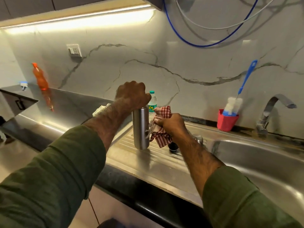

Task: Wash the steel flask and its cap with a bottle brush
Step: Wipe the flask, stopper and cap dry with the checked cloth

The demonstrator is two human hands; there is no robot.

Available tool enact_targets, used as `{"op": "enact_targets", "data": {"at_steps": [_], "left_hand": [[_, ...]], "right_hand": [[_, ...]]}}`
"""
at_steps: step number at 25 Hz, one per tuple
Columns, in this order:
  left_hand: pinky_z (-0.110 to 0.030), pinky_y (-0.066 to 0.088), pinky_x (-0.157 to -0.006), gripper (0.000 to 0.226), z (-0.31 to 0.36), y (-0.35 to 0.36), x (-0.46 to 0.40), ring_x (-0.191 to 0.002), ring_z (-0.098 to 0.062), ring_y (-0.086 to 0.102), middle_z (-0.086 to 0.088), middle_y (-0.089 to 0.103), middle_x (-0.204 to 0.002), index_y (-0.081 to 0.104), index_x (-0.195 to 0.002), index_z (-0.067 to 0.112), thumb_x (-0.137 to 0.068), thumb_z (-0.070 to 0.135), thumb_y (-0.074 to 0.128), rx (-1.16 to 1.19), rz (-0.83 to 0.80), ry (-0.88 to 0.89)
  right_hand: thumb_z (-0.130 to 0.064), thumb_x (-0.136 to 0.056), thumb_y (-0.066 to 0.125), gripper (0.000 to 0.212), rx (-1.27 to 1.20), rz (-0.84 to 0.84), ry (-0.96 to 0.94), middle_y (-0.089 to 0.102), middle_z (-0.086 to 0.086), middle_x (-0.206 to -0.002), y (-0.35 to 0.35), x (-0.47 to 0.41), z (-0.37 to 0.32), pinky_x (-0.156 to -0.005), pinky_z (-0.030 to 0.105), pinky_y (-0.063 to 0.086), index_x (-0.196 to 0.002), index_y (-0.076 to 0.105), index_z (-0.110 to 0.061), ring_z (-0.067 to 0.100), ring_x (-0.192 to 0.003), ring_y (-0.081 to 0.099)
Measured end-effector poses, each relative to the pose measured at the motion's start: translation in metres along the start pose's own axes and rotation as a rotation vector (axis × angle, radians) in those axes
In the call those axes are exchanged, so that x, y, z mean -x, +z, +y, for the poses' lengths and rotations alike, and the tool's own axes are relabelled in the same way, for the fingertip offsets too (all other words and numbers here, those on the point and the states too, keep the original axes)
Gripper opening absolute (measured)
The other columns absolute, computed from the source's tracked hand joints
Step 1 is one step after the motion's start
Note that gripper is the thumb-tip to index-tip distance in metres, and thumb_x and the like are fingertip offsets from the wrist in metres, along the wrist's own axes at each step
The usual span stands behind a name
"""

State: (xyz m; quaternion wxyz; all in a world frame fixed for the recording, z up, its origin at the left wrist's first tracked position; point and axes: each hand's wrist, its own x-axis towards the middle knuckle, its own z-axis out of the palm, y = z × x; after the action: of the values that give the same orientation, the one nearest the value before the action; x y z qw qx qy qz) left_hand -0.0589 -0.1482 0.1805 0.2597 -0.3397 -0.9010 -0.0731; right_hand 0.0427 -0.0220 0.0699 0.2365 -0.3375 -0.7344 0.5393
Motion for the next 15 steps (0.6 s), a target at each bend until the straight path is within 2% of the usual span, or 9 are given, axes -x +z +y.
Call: {"op": "enact_targets", "data": {"at_steps": [3, 6, 9, 13, 15], "left_hand": [[-0.039, 0.044, -0.071, 0.046, -0.003, 0.006, 0.003, -0.082, -0.027, 0.055, -0.006, 0.056, -0.088, 0.071, -0.109, 0.012, -0.1, 0.053, 0.052, -0.01, -0.002, 0.012], [-0.04, 0.048, -0.069, 0.047, -0.002, 0.017, 0.003, -0.079, -0.027, 0.058, -0.006, 0.056, -0.084, 0.072, -0.106, 0.011, -0.1, 0.053, 0.053, -0.022, 0.002, 0.028], [-0.038, 0.043, -0.066, 0.05, 0.001, 0.025, 0.002, -0.078, -0.023, 0.056, -0.006, 0.057, -0.085, 0.072, -0.108, 0.011, -0.102, 0.056, 0.051, -0.034, 0.015, 0.037], [-0.037, 0.045, -0.068, 0.068, -0.002, 0.025, -0.003, -0.079, -0.022, 0.057, -0.003, 0.056, -0.084, 0.07, -0.111, 0.012, -0.101, 0.073, 0.043, -0.059, -0.032, 0.053], [-0.037, 0.046, -0.069, 0.077, -0.005, 0.024, -0.005, -0.078, -0.021, 0.057, -0.001, 0.052, -0.077, 0.07, -0.109, 0.013, -0.098, 0.082, 0.037, -0.085, -0.071, 0.053]], "right_hand": [[-0.035, -0.086, 0.083, 0.049, 0.043, -0.015, 0.006, 0.074, 0.004, -0.104, 0.003, -0.001, 0.001, -0.078, 0.038, 0.062, -0.126, 0.063, -0.014, 0.019, -0.086, 0.073], [-0.037, -0.084, 0.084, 0.054, 0.092, -0.006, 0.03, 0.073, 0.004, -0.107, 0.003, -0.004, 0.005, -0.079, 0.039, 0.062, -0.128, 0.062, -0.014, 0.02, -0.089, 0.072], [-0.035, -0.086, 0.083, 0.05, 0.1, -0.015, 0.059, 0.073, 0.004, -0.105, 0.0, -0.007, 0.01, -0.077, 0.038, 0.061, -0.126, 0.063, -0.013, 0.02, -0.088, 0.072], [-0.035, -0.087, 0.082, 0.047, 0.085, -0.025, 0.08, 0.074, 0.004, -0.103, -0.004, -0.009, 0.012, -0.078, 0.038, 0.06, -0.124, 0.064, -0.014, 0.021, -0.087, 0.072], [-0.034, -0.087, 0.082, 0.043, 0.043, -0.031, 0.093, 0.075, 0.004, -0.099, -0.008, -0.011, 0.011, -0.08, 0.039, 0.062, -0.121, 0.065, -0.013, 0.021, -0.085, 0.074]]}}
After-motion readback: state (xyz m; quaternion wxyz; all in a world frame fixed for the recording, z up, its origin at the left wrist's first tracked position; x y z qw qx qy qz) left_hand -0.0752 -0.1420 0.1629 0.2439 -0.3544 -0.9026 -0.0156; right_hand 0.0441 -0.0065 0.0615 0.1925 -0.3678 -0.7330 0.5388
